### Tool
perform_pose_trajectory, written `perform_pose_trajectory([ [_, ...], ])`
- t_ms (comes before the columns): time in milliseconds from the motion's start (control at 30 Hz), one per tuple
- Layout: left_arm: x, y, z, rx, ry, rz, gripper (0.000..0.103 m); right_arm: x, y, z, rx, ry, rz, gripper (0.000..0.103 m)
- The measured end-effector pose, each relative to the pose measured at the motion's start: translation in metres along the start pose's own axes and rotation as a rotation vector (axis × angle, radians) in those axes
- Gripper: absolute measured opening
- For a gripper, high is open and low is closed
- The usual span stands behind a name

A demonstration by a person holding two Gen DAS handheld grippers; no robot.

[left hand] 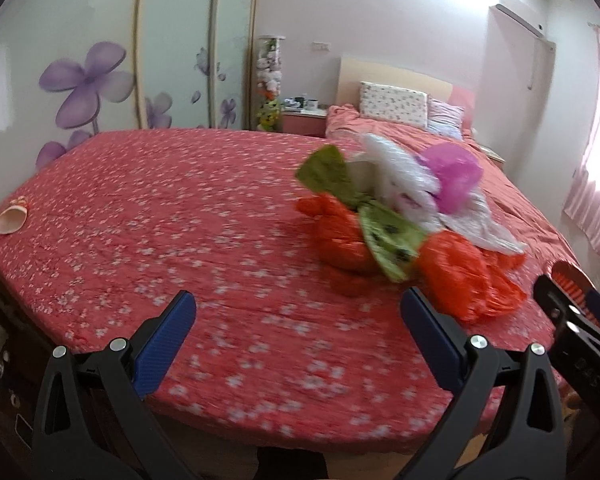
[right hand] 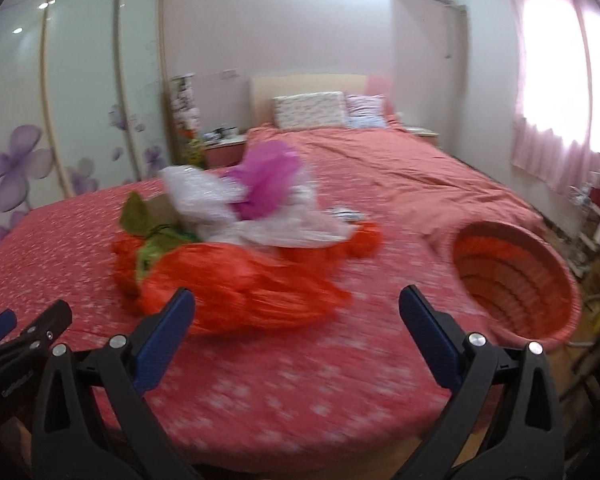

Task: Collect trash
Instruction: 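Grasp a red-orange bag with the right tool while the left tool grasps another red bag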

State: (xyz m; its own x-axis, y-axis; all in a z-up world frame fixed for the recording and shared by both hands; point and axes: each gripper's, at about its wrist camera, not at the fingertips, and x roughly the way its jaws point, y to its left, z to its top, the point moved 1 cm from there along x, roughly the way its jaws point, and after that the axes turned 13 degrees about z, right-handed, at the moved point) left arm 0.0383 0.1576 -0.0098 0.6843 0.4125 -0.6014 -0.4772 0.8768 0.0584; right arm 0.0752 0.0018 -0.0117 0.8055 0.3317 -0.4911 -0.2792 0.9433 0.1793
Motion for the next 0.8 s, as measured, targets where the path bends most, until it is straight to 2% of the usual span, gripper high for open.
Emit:
perform_pose_trajectory([
  [67, 0.005, 0.009, 0.002, -0.009, 0.006, 0.007, 0.101, 0.017, 0.01, 0.003, -0.009, 0.018, 0.025, 0.086],
  [167, 0.012, 0.018, 0.003, -0.017, 0.016, 0.017, 0.101, 0.036, 0.017, 0.005, -0.014, 0.049, 0.04, 0.08],
  [433, 0.025, 0.024, 0.001, -0.023, 0.037, 0.011, 0.101, 0.074, 0.02, -0.002, -0.021, 0.122, 0.026, 0.079],
  [500, 0.027, 0.024, 0.001, -0.023, 0.04, 0.007, 0.101, 0.079, 0.016, -0.006, -0.018, 0.149, 0.025, 0.071],
  [533, 0.029, 0.024, 0.001, -0.023, 0.045, 0.002, 0.101, 0.082, 0.014, -0.008, -0.014, 0.167, 0.025, 0.063],
  [567, 0.03, 0.023, 0.001, -0.022, 0.05, -0.004, 0.101, 0.085, 0.011, -0.011, -0.007, 0.182, 0.028, 0.048],
  [633, 0.032, 0.021, 0.002, -0.02, 0.054, -0.013, 0.101, 0.087, 0.005, -0.015, 0.009, 0.196, 0.042, 0.032],
  [733, 0.035, 0.016, 0.004, -0.009, 0.054, -0.027, 0.1, 0.076, 0.001, -0.013, 0.007, 0.176, 0.055, 0.017],
  [800, 0.037, 0.011, 0.007, -0.001, 0.056, -0.038, 0.099, 0.068, -0.002, -0.011, 0.006, 0.158, 0.058, 0.014],
])
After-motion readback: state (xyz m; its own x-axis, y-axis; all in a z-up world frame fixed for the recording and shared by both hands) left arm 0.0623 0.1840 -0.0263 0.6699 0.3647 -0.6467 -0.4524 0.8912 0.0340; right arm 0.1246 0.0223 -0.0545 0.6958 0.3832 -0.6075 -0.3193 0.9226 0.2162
